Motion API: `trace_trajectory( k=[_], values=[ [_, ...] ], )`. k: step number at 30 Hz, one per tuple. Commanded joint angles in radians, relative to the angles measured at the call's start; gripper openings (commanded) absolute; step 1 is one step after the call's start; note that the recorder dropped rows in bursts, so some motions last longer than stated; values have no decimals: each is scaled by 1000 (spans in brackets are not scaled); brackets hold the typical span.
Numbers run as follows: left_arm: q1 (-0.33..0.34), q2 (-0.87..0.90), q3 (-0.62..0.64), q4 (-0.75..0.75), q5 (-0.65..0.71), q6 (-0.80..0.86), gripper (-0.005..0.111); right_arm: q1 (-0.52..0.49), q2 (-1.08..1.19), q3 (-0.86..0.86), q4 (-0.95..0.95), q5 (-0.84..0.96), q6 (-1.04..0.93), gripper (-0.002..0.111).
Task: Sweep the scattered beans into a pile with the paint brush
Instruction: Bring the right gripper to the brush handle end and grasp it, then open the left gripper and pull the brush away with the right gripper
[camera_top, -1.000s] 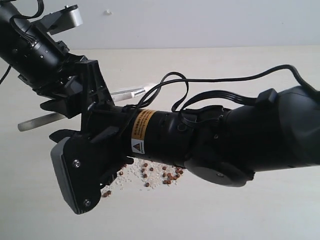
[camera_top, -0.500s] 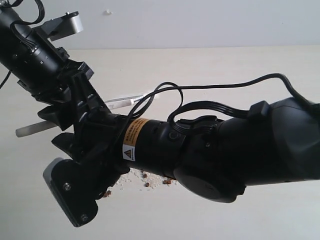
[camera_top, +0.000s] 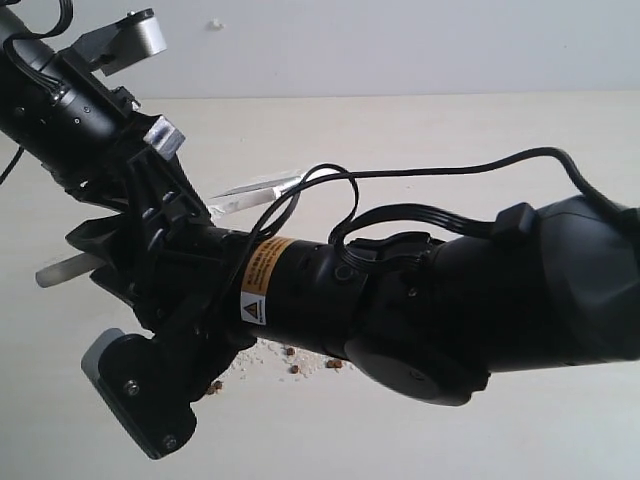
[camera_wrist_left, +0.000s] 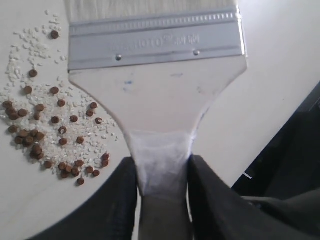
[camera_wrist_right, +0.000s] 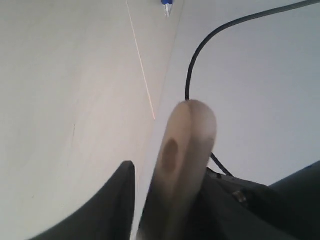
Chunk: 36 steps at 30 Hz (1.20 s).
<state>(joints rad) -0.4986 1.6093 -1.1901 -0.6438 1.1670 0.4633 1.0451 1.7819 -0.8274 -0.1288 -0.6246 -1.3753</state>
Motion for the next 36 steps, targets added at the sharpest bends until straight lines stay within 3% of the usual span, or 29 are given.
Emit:
trace_trajectory(
  k=[1, 4, 17, 21, 28, 32, 36],
  values=[
    [-12, -14, 12, 3, 54, 19, 0, -9, -3, -13, 53, -20, 23, 16],
    [-12, -14, 12, 5, 54, 19, 0, -9, -3, -13, 53, -18, 43, 0],
    [-12, -12, 12, 5, 54, 19, 4, -9, -3, -15, 53, -5, 44, 0],
    [-12, -12, 12, 5, 54, 19, 21, -9, -3, -15, 53, -5, 44, 0],
    [-10, -12, 12, 29, 54, 28, 65, -9, -3, -15, 99, -5, 44, 0],
    [-10, -12, 12, 38, 52, 28, 78, -9, -3, -15, 136, -5, 44, 0],
    [-8, -38, -20, 61, -10, 30, 79, -9, -3, -15, 171, -5, 44, 0]
  ],
)
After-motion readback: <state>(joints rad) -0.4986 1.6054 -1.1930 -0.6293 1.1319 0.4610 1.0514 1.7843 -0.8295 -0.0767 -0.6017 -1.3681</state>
